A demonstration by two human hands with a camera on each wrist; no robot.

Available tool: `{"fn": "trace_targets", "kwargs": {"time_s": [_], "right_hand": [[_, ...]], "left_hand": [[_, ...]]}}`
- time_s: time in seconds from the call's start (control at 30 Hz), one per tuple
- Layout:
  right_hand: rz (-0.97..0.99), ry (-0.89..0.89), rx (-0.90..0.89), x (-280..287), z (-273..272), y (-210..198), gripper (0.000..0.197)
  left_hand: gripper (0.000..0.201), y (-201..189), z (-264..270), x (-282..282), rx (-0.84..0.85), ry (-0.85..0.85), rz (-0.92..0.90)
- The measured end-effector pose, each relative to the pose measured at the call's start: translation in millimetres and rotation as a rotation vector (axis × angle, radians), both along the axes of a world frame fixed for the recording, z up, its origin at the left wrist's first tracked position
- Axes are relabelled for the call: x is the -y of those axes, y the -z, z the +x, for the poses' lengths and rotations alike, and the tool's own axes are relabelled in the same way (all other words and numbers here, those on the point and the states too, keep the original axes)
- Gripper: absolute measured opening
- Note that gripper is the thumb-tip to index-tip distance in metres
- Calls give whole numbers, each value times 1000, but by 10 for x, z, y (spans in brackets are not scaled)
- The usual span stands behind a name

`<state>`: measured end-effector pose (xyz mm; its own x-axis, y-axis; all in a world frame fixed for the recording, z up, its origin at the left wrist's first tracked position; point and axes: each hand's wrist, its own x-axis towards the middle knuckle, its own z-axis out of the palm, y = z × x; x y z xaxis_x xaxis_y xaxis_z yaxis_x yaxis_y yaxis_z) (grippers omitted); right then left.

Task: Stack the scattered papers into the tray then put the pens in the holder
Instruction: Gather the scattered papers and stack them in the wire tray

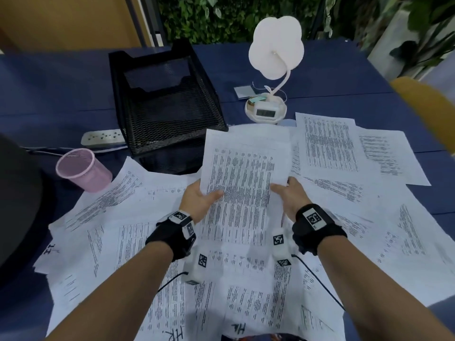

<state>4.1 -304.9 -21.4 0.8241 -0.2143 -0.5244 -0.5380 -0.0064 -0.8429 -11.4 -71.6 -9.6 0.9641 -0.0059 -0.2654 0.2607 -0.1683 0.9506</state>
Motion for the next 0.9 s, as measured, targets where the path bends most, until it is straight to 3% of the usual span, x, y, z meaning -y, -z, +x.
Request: {"fn": "trace_targets", "kwargs": {"time_s": [0.07, 0.2, 0.4, 0.57, 0.73, 0.9], "right_hand": [[58, 6, -6, 21, -44, -34, 56], [153, -14, 164, 21, -109, -346, 19], [55, -1, 450, -172, -104, -957, 24], [1, 62, 644, -375, -85, -1300, 24], [-56, 39, 672, -522, -112, -1272, 27], [-84, 81, 588, -496, -124, -1058, 25]], "left_hand": [[34, -71, -2, -4, 23, -34, -42], [34, -236, 48, -28, 96, -101, -104], [26, -533, 161, -6, 252, -288, -46], [29, -819, 214, 23, 412, -365, -145], [40, -837, 167, -60, 401, -285, -21], [32, -747, 101, -187, 332, -295, -36]]}}
